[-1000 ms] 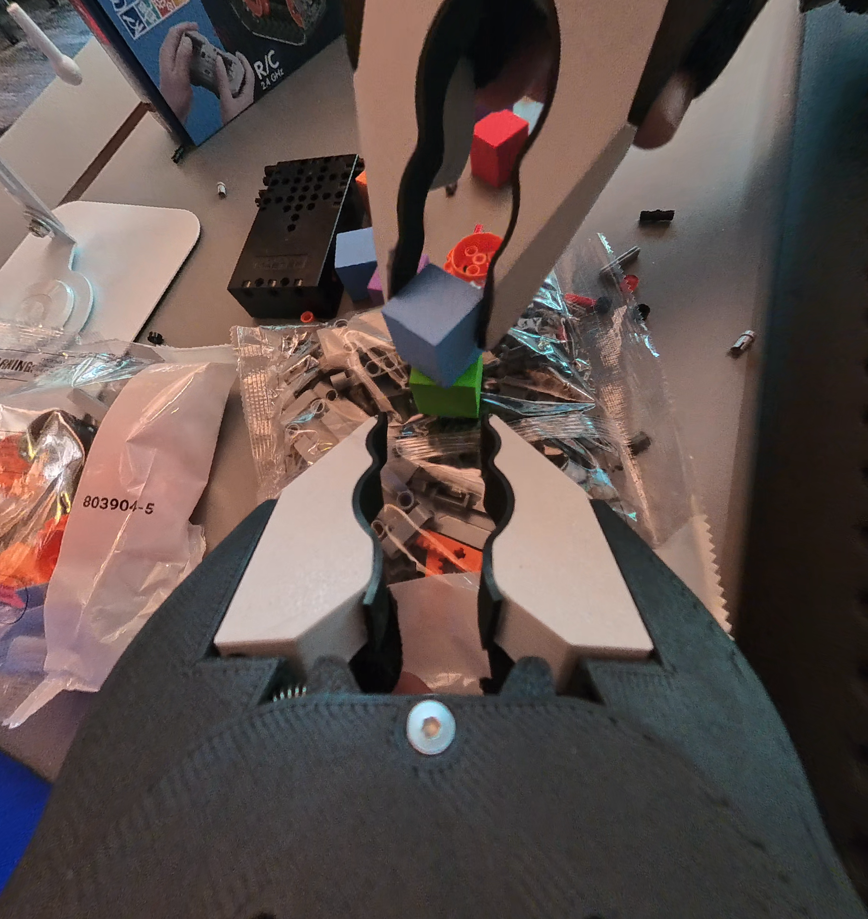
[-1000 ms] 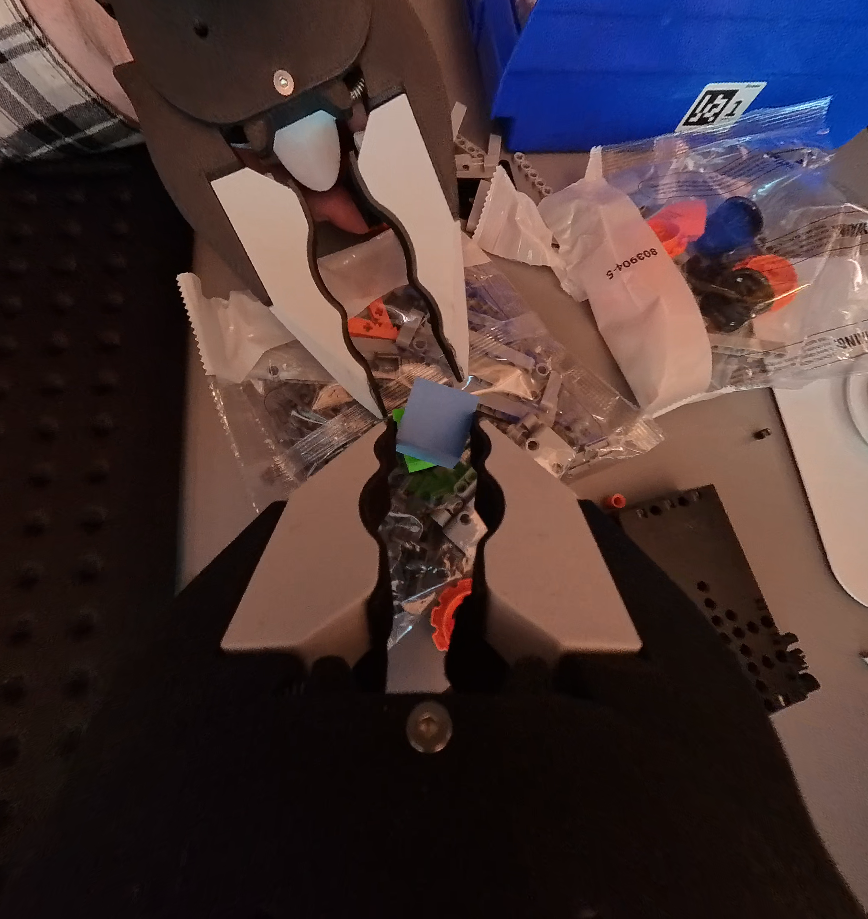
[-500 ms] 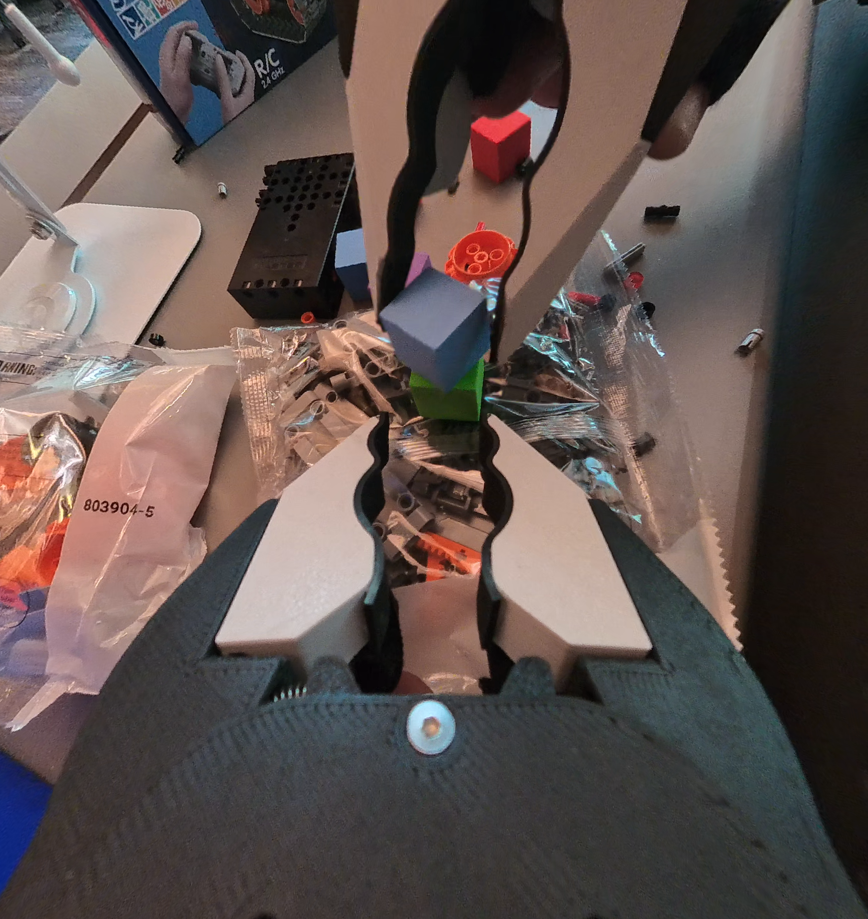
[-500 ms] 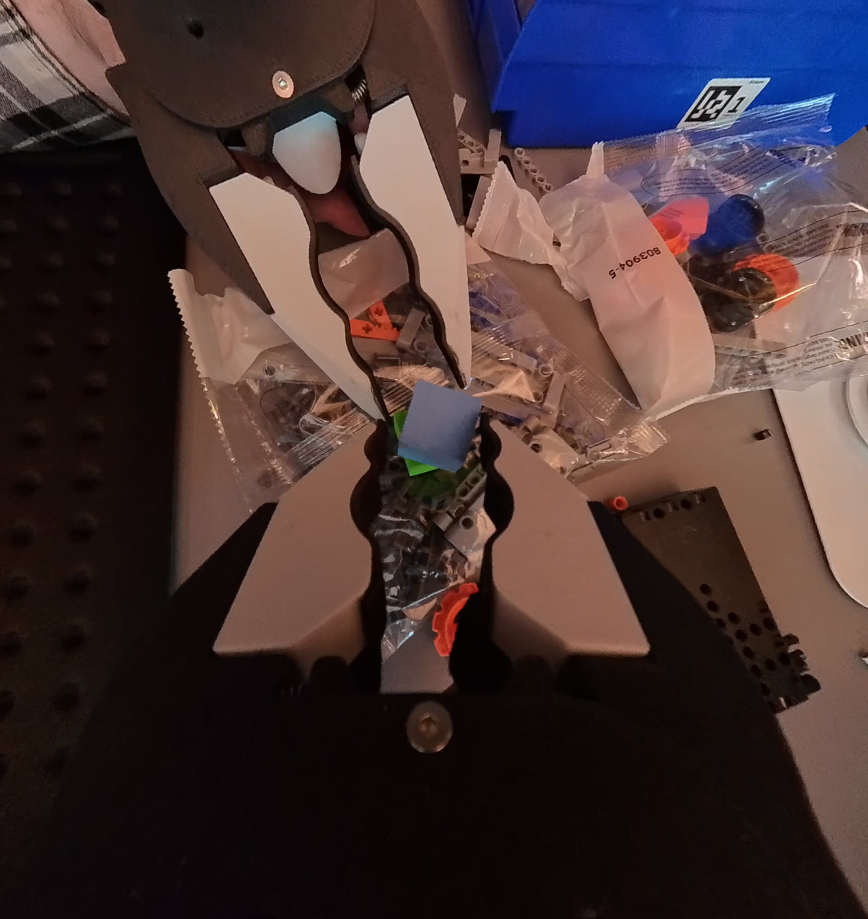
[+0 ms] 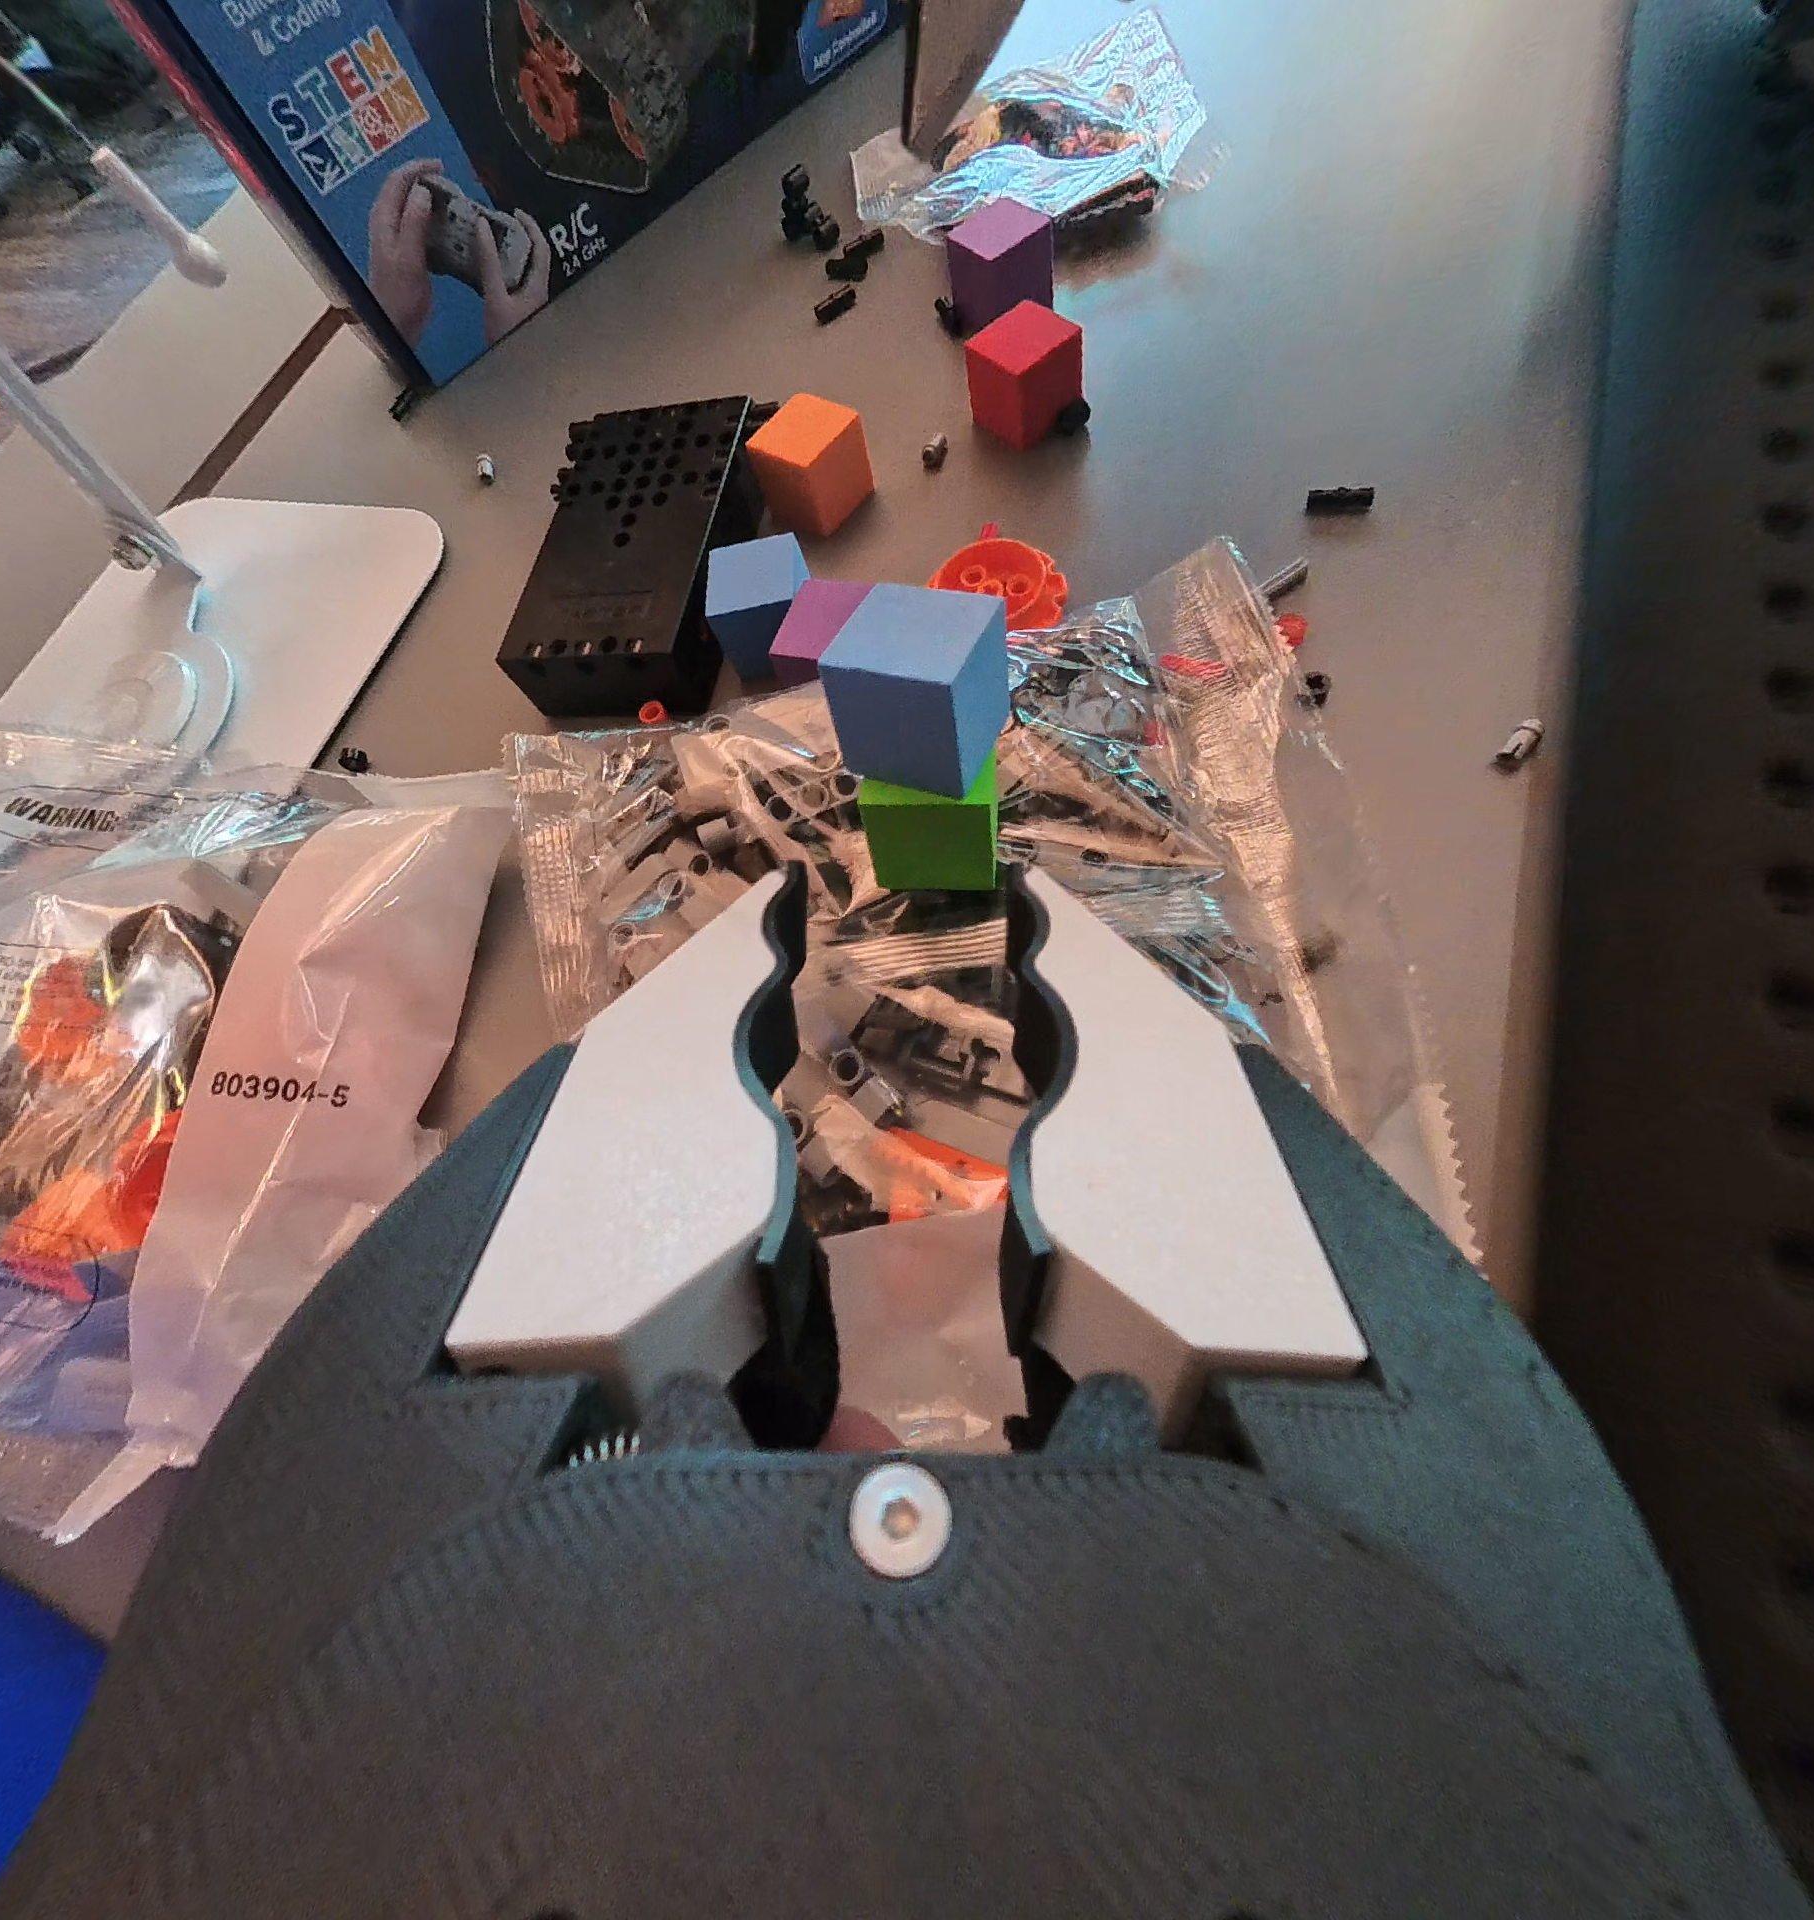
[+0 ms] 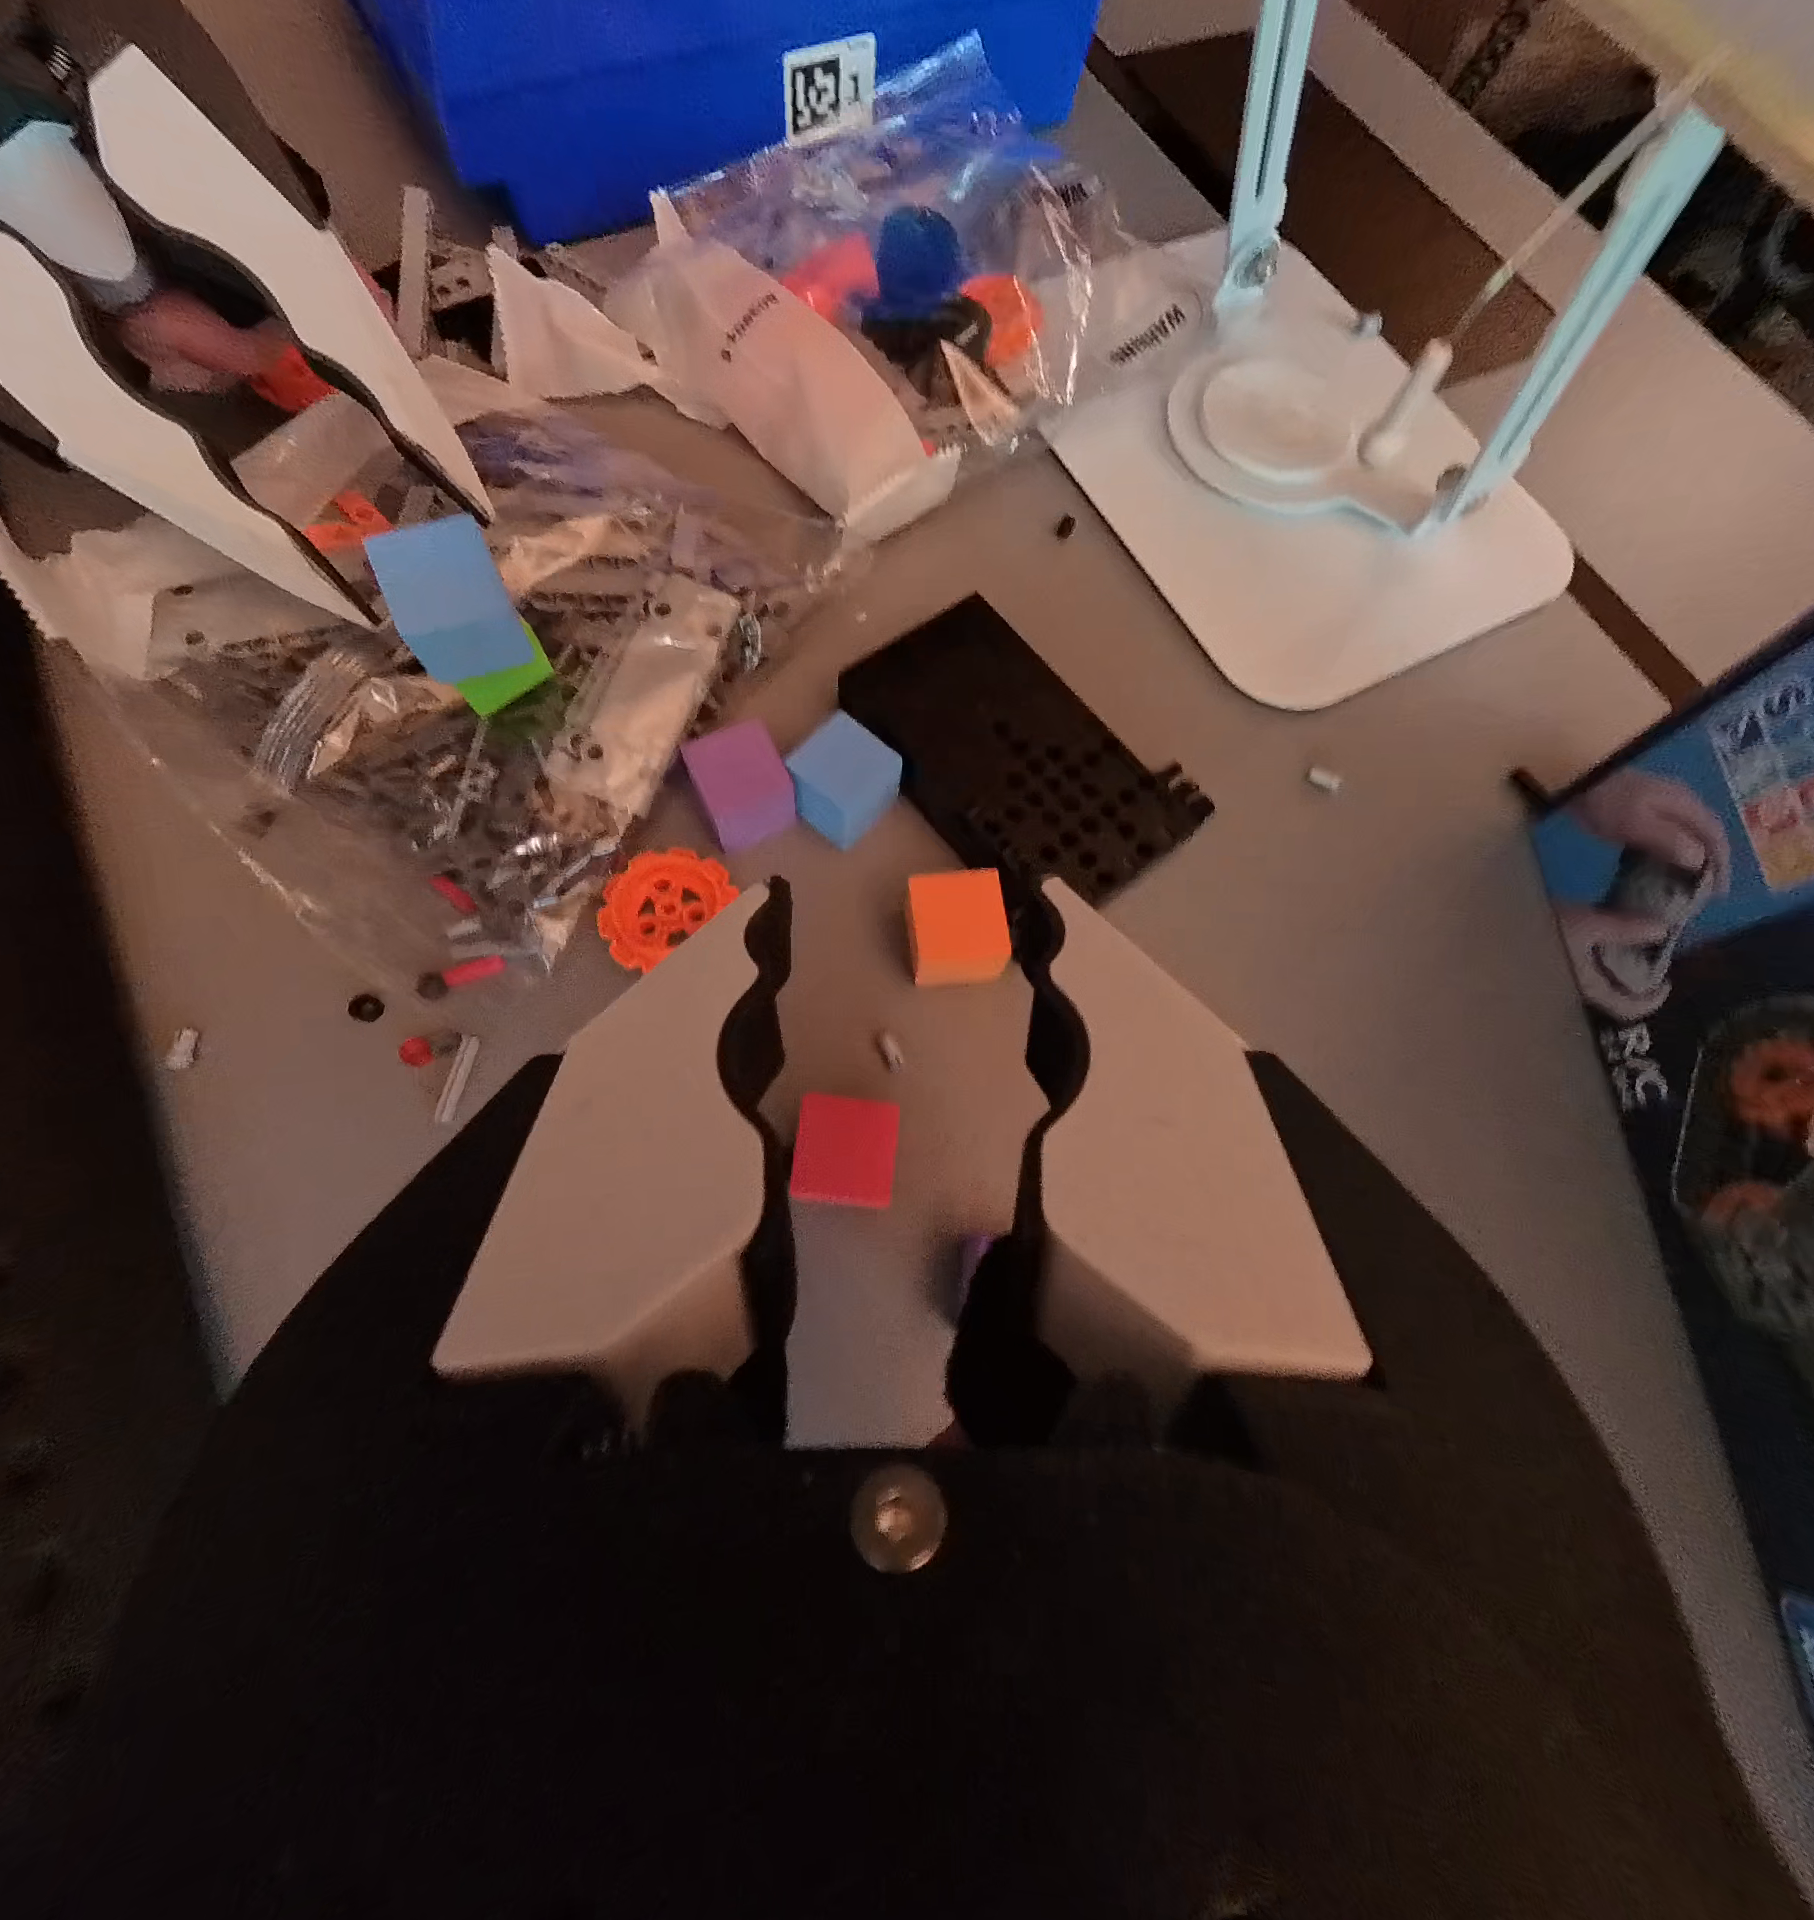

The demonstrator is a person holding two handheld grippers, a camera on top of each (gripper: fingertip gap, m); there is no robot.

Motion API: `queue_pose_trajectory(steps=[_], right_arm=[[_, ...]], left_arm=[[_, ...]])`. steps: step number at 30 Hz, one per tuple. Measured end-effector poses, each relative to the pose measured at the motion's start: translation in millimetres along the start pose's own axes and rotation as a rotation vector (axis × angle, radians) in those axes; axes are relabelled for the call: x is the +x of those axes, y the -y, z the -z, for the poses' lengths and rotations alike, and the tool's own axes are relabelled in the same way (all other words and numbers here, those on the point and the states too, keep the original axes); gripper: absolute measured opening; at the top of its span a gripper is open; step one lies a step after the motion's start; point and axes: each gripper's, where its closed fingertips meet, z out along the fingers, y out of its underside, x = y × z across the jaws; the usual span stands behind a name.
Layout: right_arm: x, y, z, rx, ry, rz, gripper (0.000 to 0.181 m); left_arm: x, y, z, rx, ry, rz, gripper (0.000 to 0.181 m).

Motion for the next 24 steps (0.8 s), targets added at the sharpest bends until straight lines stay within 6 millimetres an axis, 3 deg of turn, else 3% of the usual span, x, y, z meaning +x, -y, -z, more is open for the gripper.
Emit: queue_pose_trajectory(steps=[4, 9, 13, 17, 19, 24], right_arm=[[-3.4, -32.3, 6.4, -0.091, 0.038, -0.024, 0.042], [-12.7, -78.4, -3.1, -0.289, 0.052, -0.012, 0.041], [-12.3, -94.6, -10.7, -0.372, 0.044, -0.012, 0.025], [-9.0, -82.0, -5.6, -0.310, 0.035, -0.029, 0.025], [-13.4, -65.2, 0.0, -0.249, 0.038, -0.017, 0.025], [-54.6, -5.8, 2.3, -0.093, 0.133, 0.087, 0.025]], left_arm=[[0.9, -3.3, -5.1, -0.026, 0.006, -0.015, 0.036], [3.9, -7.5, -10.9, -0.059, -0.003, -0.023, 0.027], [4.0, -9.4, -12.3, -0.066, -0.007, -0.013, 0.025], [1.7, -8.5, -10.5, -0.055, 0.000, -0.007, 0.029], [1.4, -6.5, -9.4, -0.043, 0.000, -0.004, 0.034], [3.1, 3.1, -11.4, -0.012, 0.004, -0.015, 0.040]])
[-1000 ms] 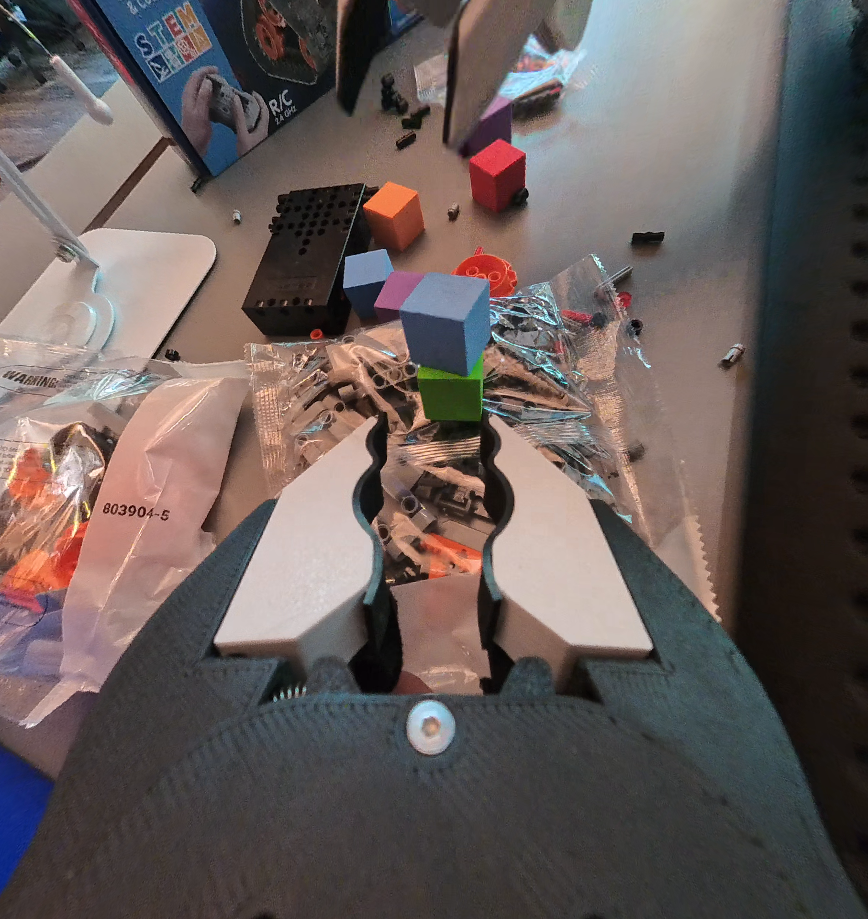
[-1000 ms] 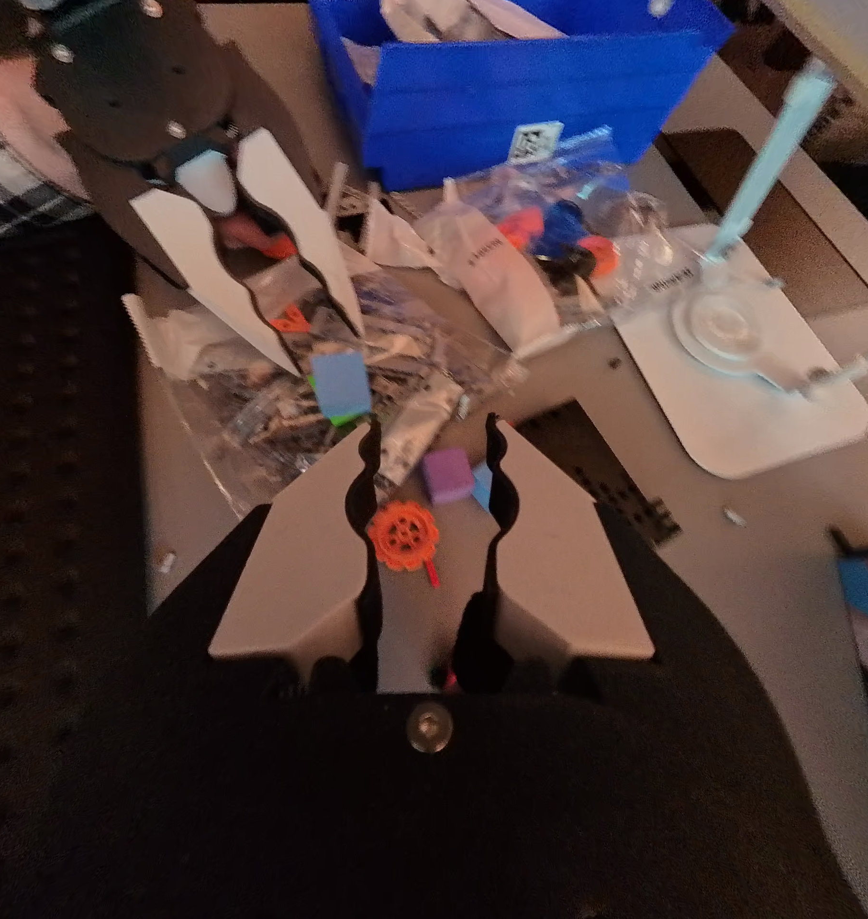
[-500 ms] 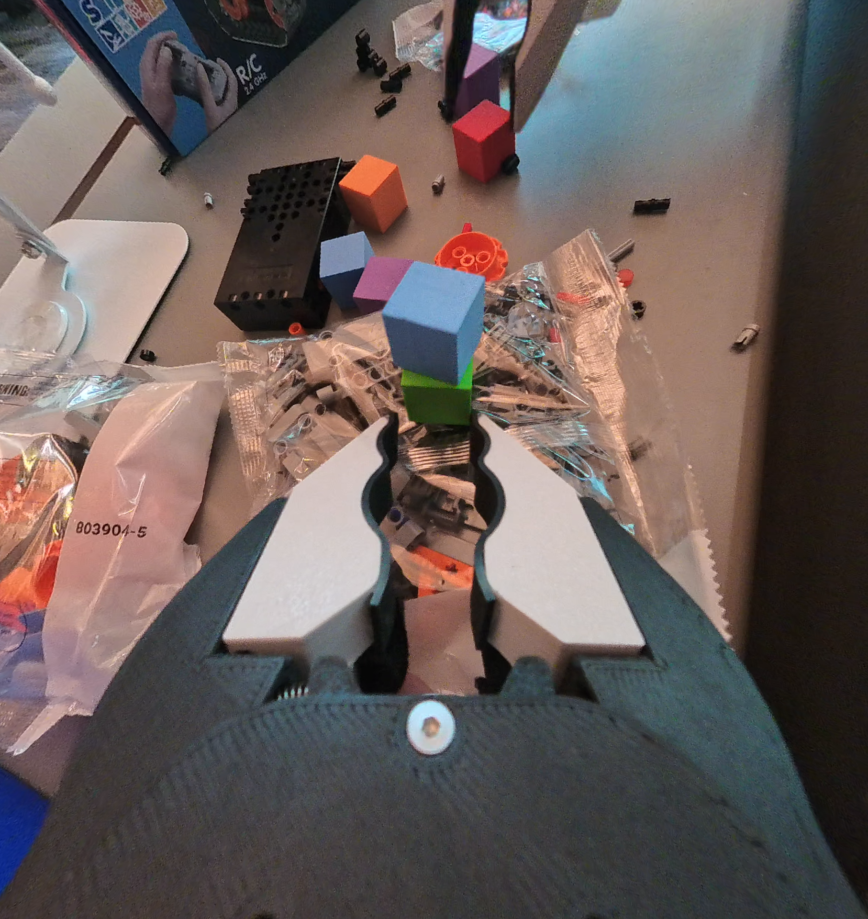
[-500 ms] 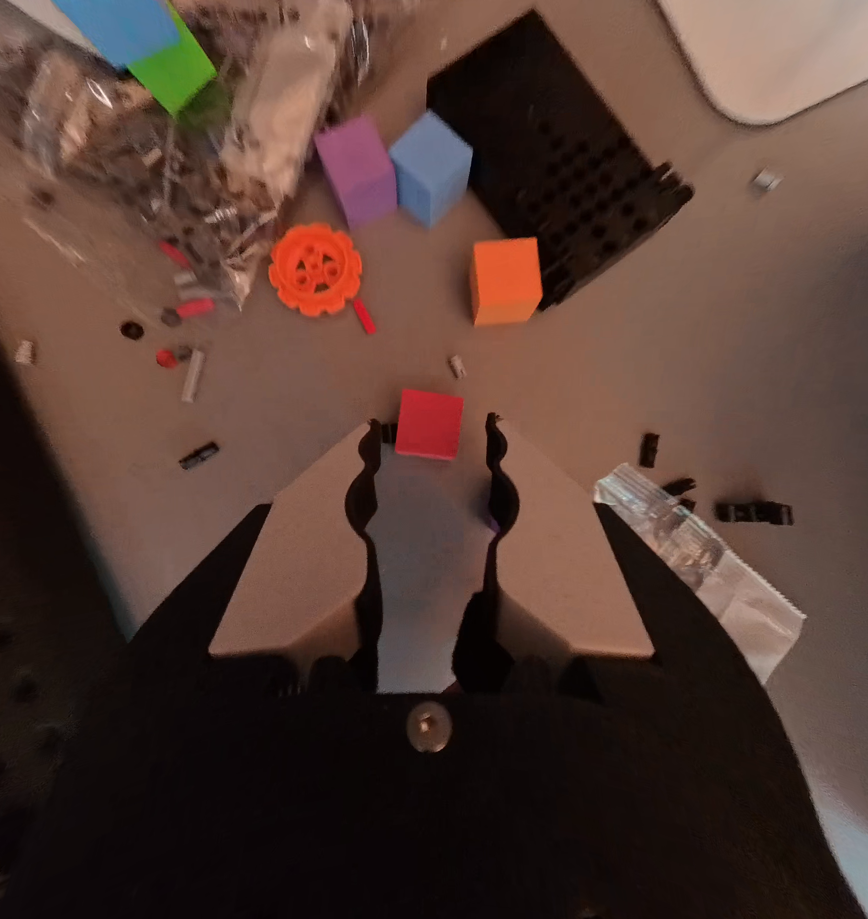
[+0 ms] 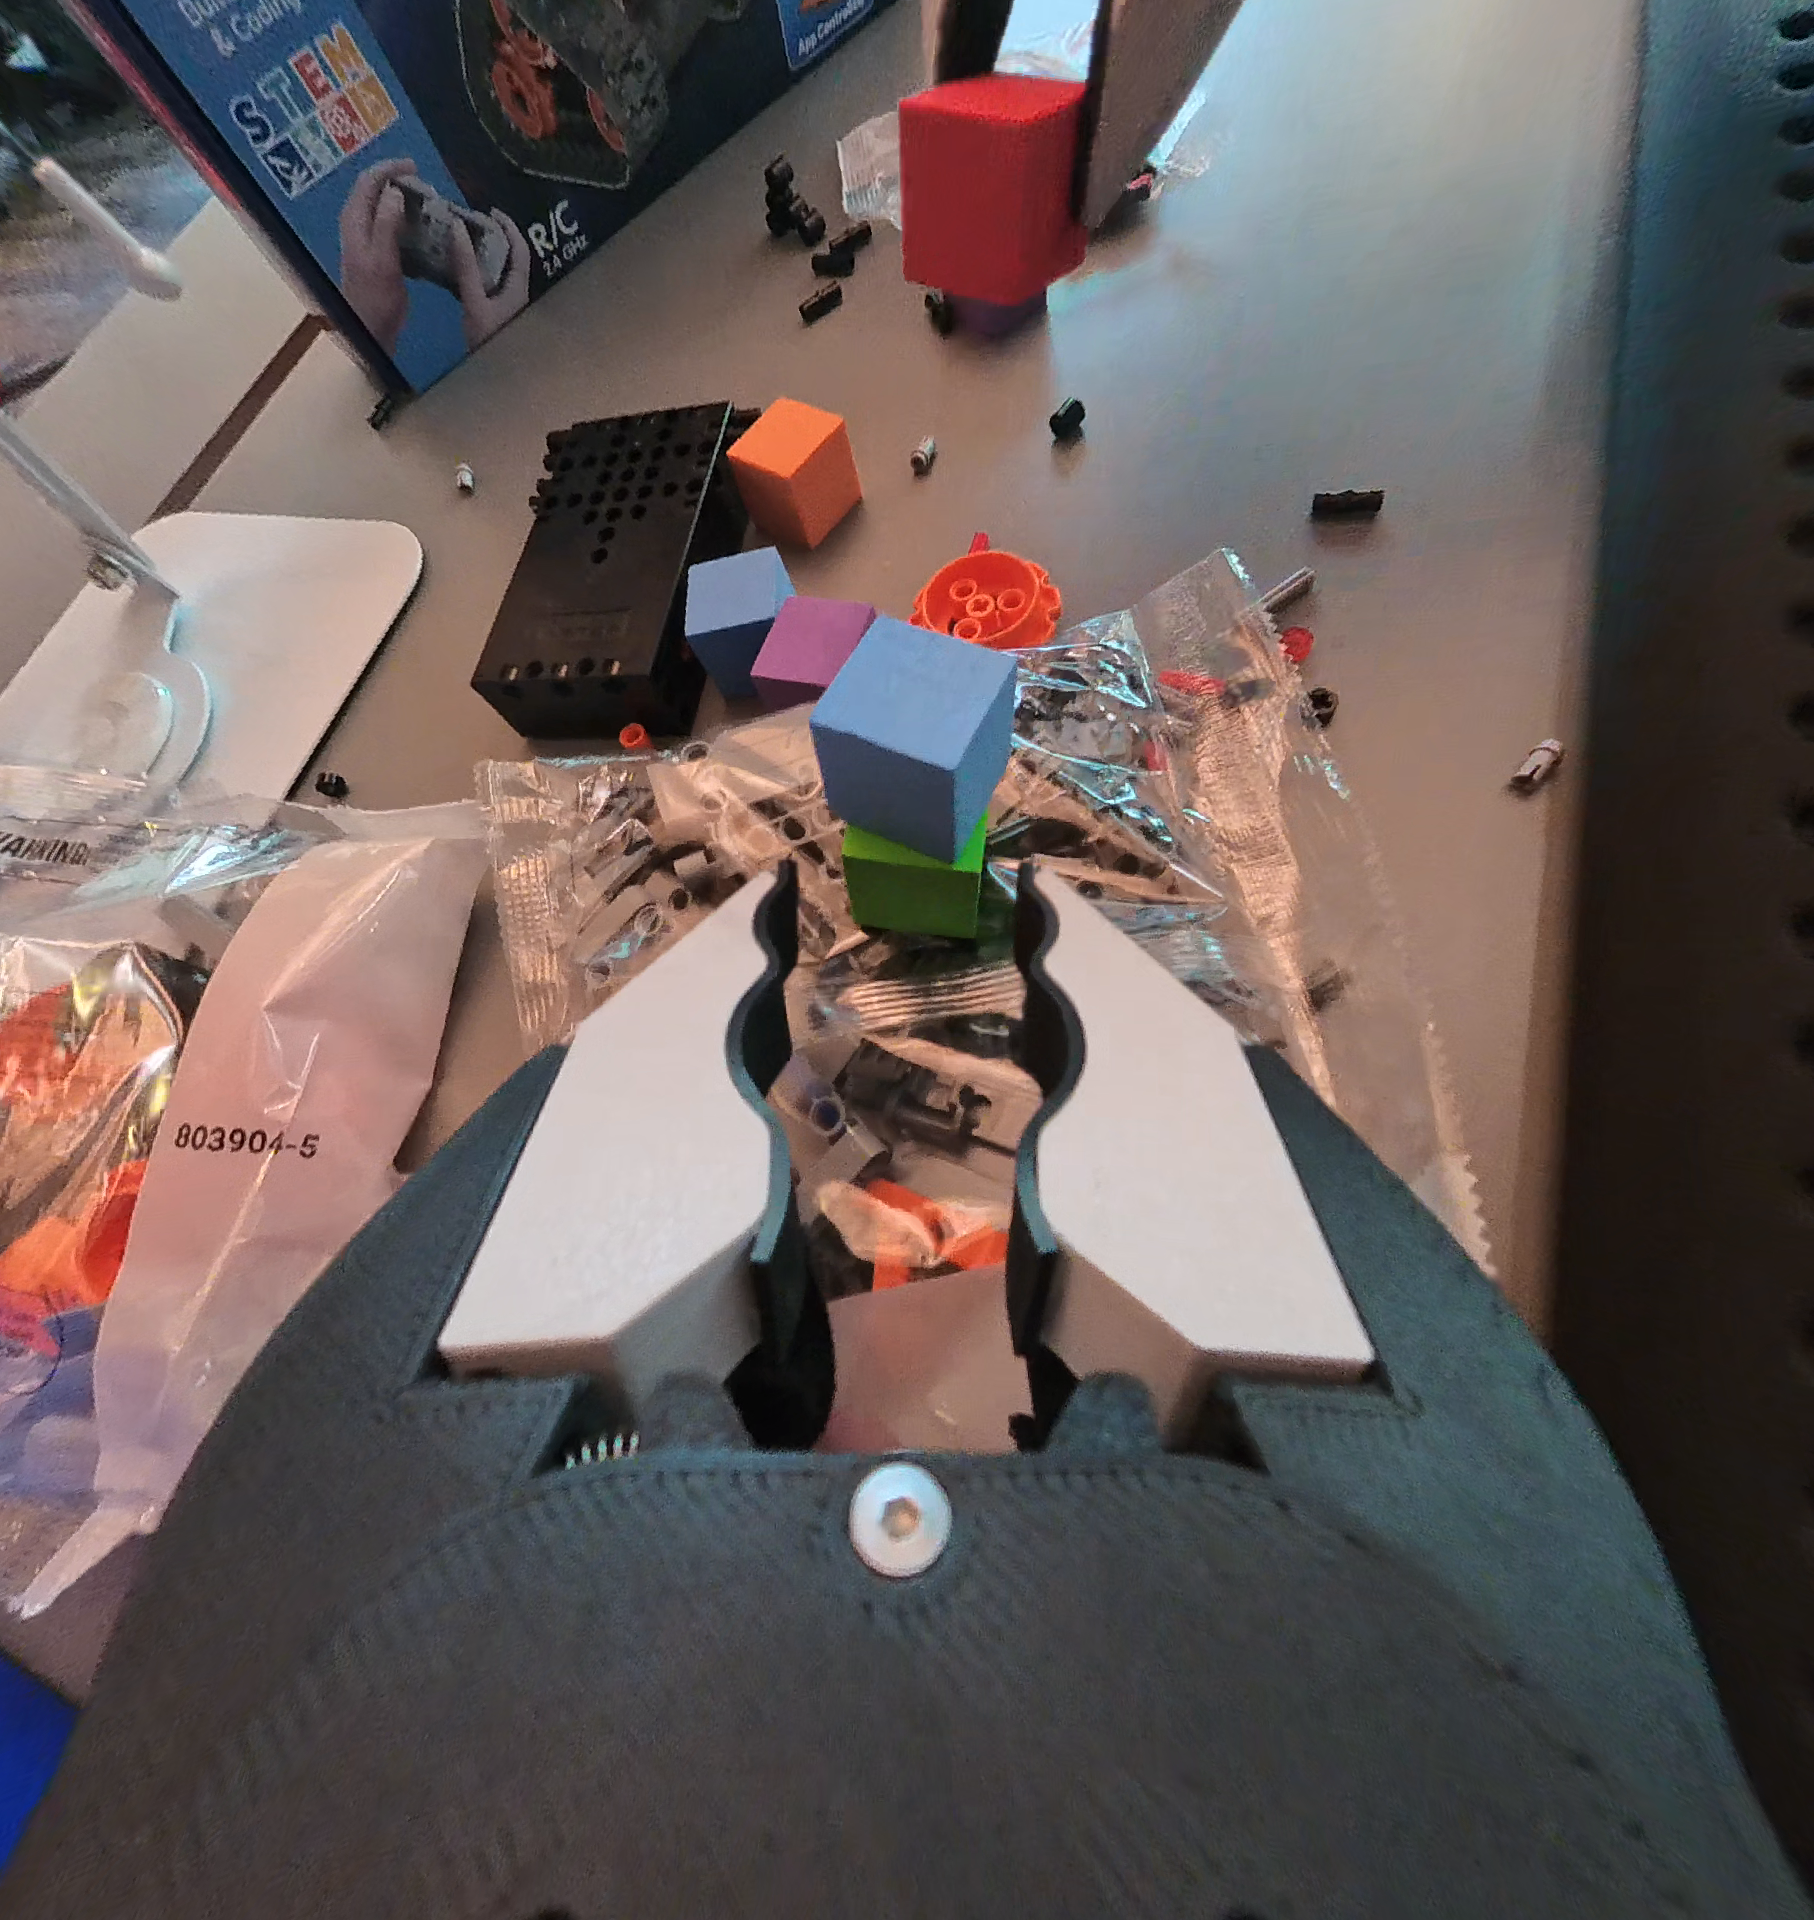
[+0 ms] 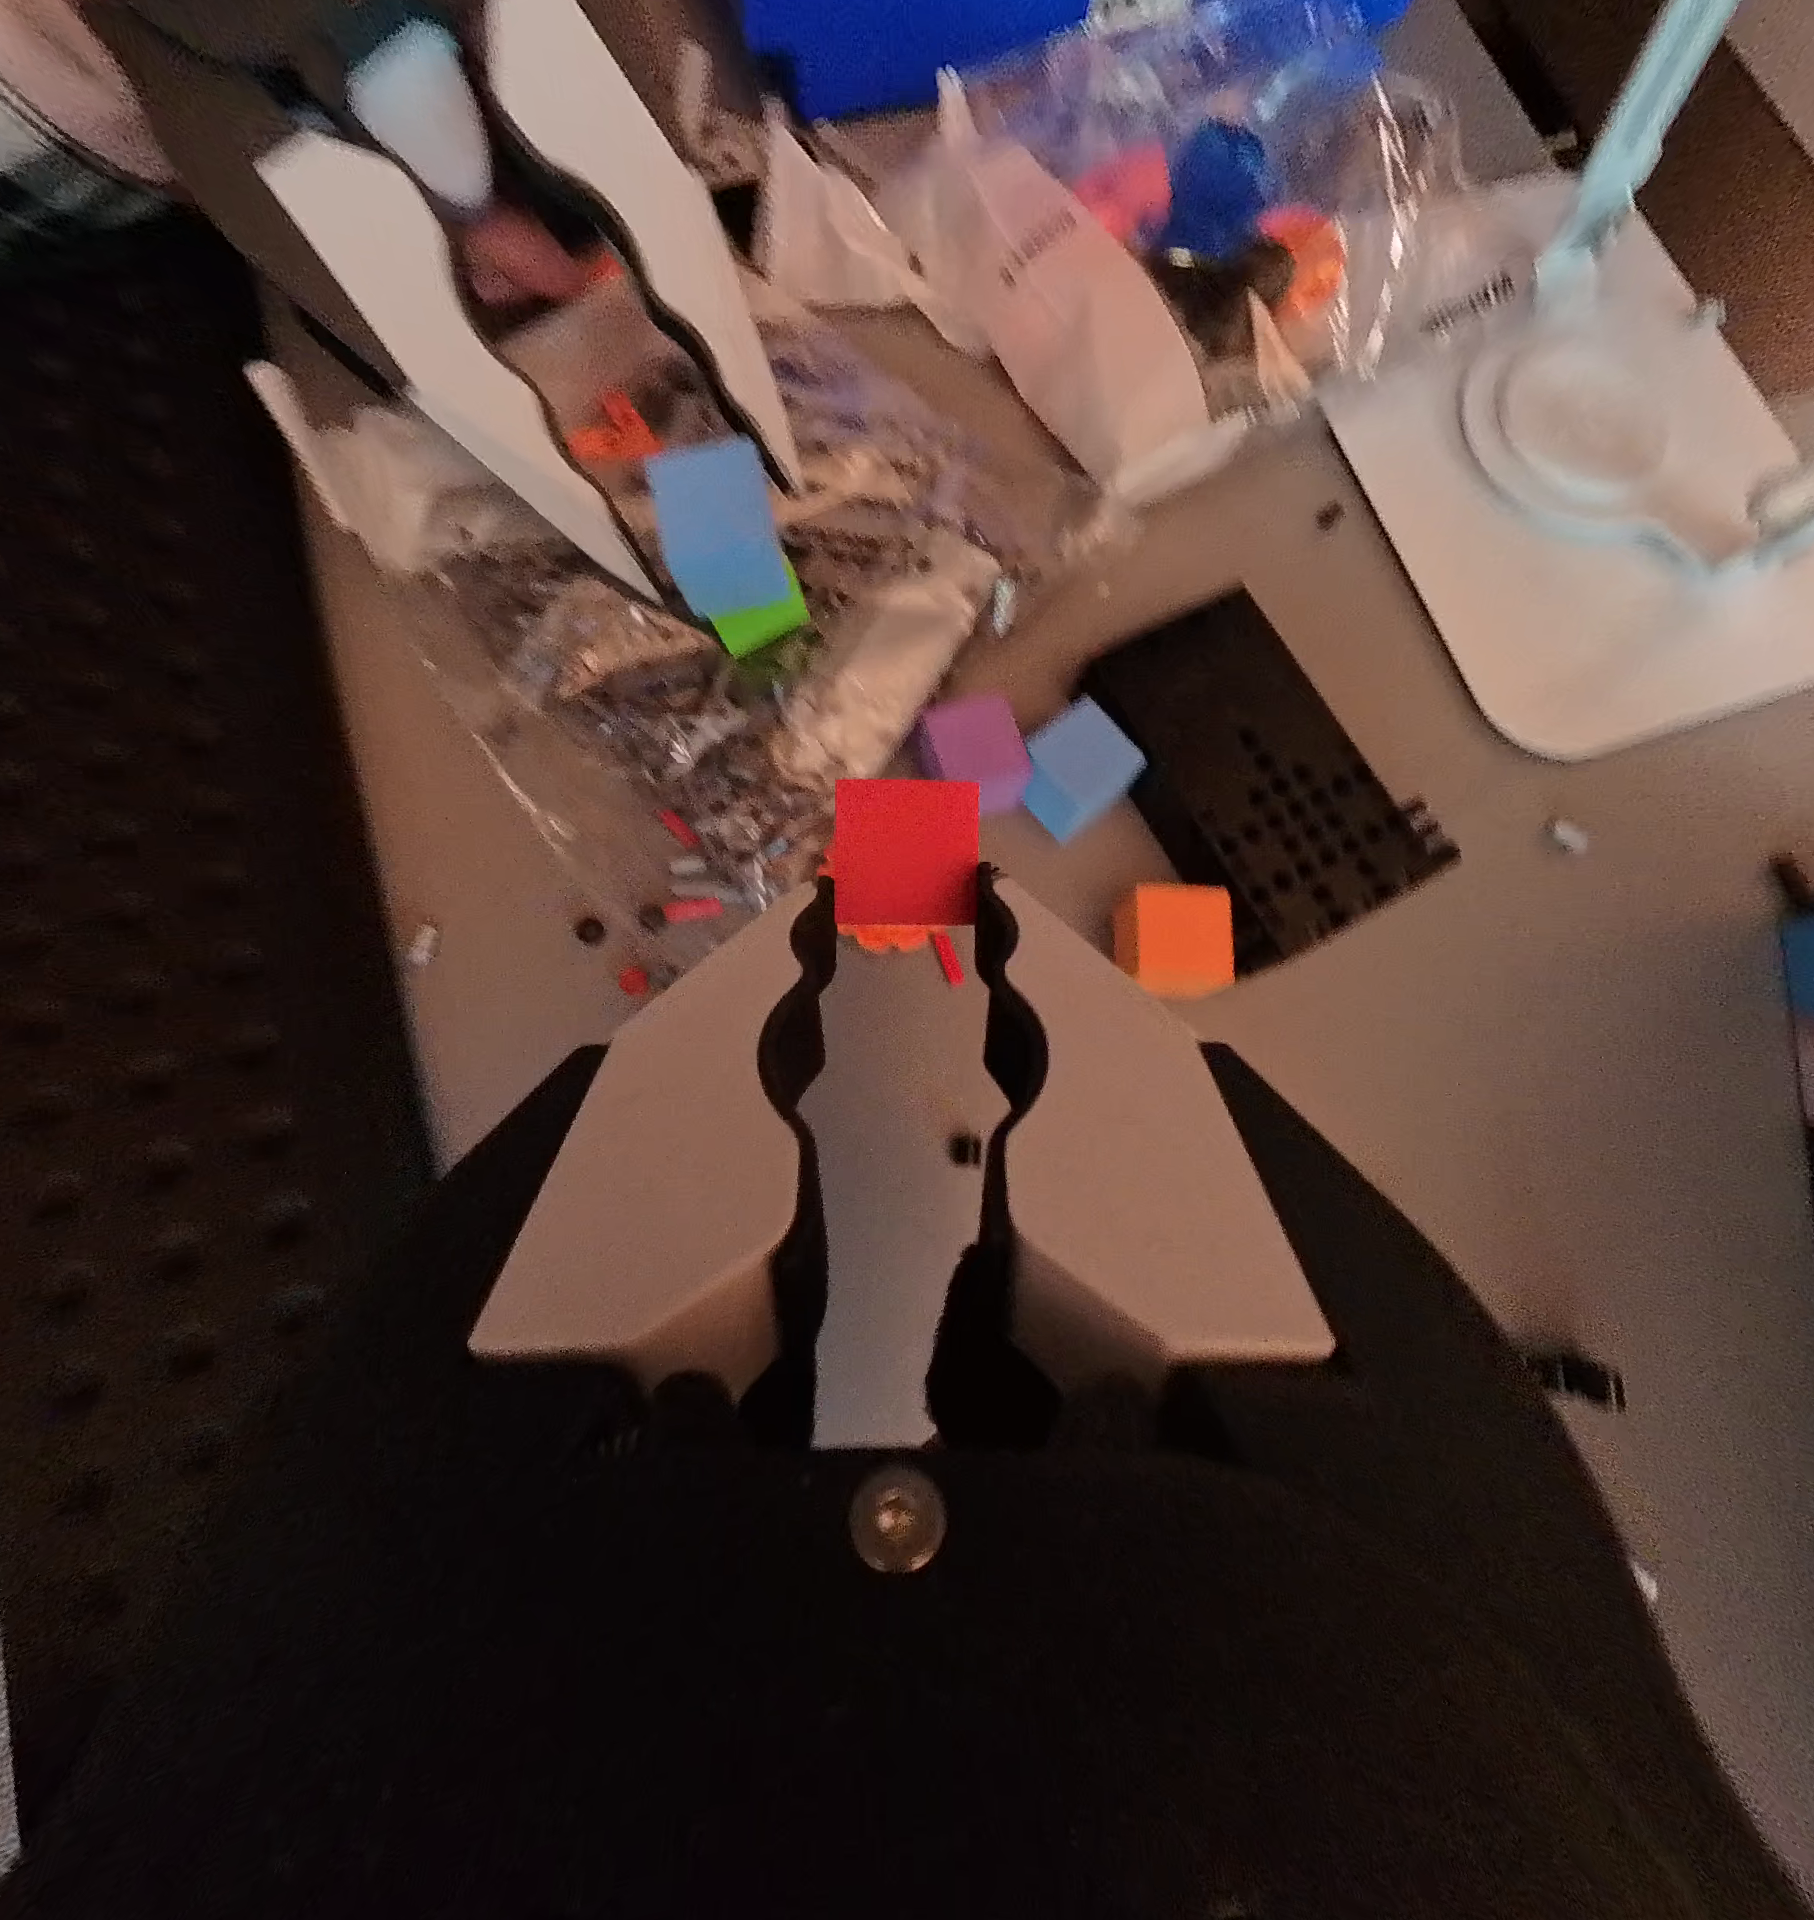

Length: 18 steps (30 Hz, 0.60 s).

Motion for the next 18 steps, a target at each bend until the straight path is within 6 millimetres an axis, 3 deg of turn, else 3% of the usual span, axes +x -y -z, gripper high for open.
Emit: queue_pose_trajectory(steps=[5, 11, 18], right_arm=[[-21.6, 36.1, -12.3, 0.052, 0.063, 0.060, 0.025], [-25.6, 46.4, -24.6, 0.051, 0.078, 0.066, 0.025], [-26.1, 51.8, -29.3, 0.061, 0.107, 0.053, 0.025]], left_arm=[[0.3, -4.2, -10.1, -0.049, 0.013, -0.006, 0.025], [-10.3, -4.5, -6.1, -0.037, 0.042, 0.062, 0.025], [-0.2, -15.2, -3.4, -0.059, -0.087, 0.254, 0.024]])
